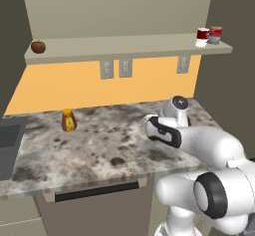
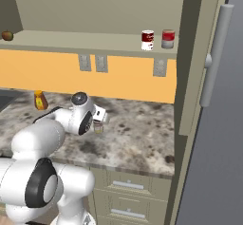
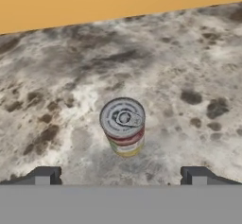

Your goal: Pick the cans from the counter and place them in their designated side in the cabinet.

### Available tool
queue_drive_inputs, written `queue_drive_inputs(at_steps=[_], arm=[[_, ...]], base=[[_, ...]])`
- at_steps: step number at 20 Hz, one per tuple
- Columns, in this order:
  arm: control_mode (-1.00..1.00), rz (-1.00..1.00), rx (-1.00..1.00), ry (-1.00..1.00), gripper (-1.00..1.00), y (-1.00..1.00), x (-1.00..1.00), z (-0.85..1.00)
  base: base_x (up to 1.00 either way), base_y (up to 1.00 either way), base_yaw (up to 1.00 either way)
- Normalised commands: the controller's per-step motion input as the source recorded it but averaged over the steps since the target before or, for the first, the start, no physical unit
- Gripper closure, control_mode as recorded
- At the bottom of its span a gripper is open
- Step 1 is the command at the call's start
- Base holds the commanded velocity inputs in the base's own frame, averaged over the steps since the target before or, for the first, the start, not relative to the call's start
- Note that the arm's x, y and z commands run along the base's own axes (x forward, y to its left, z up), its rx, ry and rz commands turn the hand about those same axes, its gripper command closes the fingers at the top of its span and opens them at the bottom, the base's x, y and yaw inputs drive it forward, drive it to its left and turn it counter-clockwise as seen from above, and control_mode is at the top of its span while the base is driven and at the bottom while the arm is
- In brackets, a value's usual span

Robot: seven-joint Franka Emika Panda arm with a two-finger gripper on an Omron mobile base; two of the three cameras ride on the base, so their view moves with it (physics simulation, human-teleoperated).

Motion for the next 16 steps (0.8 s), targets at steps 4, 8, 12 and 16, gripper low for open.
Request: queue_drive_inputs(at_steps=[4,8,12,16], arm=[[-1.0,0.0,0.0,0.01,-1.0,0.0,0.19,-0.15],[-1.0,0.0,0.0,0.0,-1.0,0.0,0.21,-0.13],[-1.0,0.0,0.0,0.01,-1.0,0.0,0.21,-0.15],[-1.0,0.0,0.0,0.01,-1.0,0.0,0.2,-0.17]], base=[[0.0,0.0,0.0],[0.0,0.0,0.0],[0.0,0.0,0.0],[0.0,0.0,0.0]])
